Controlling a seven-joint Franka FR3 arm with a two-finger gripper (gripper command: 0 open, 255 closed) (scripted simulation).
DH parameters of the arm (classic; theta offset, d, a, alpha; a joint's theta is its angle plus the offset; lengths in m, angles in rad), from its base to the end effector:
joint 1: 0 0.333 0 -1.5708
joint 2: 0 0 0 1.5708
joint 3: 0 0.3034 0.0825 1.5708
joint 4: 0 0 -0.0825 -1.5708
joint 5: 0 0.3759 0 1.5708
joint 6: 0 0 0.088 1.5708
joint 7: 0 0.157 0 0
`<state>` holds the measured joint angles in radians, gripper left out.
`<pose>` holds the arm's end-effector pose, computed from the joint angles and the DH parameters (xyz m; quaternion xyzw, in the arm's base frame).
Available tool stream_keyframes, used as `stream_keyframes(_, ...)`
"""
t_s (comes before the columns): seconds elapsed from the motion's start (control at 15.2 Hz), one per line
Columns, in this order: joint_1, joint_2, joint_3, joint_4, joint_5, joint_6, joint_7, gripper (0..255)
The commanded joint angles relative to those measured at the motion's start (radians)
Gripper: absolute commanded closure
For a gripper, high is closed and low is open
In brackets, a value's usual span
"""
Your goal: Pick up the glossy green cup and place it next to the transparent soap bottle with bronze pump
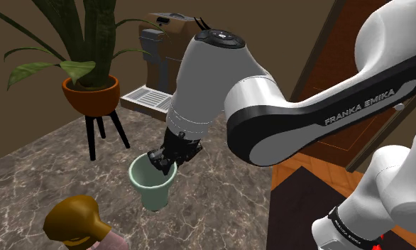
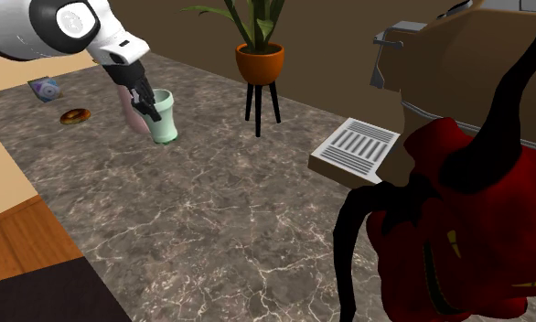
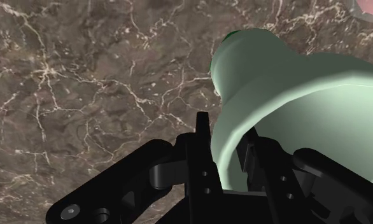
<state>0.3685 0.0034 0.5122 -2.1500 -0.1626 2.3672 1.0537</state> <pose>0.3640 0.4289 0.3642 -0.9918 0.0343 -0.1114 0.0527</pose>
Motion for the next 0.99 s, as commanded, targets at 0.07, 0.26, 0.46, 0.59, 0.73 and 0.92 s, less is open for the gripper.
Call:
stream_keyframes(0.07, 0.001, 0.022, 0.000, -0.024, -0.023, 0.042, 0.020, 255)
stream_keyframes(0.26, 0.002, 0.045, -0.002, -0.042, -0.049, 0.079, 0.041, 255)
stream_keyframes(0.46, 0.003, 0.065, -0.004, -0.053, -0.070, 0.105, 0.058, 255)
stream_keyframes(0.59, 0.003, 0.065, -0.004, -0.053, -0.070, 0.105, 0.058, 255)
stream_keyframes(0.73, 0.003, 0.065, -0.004, -0.053, -0.070, 0.105, 0.058, 255)
stream_keyframes(0.92, 0.003, 0.065, -0.004, -0.054, -0.070, 0.106, 0.059, 0)
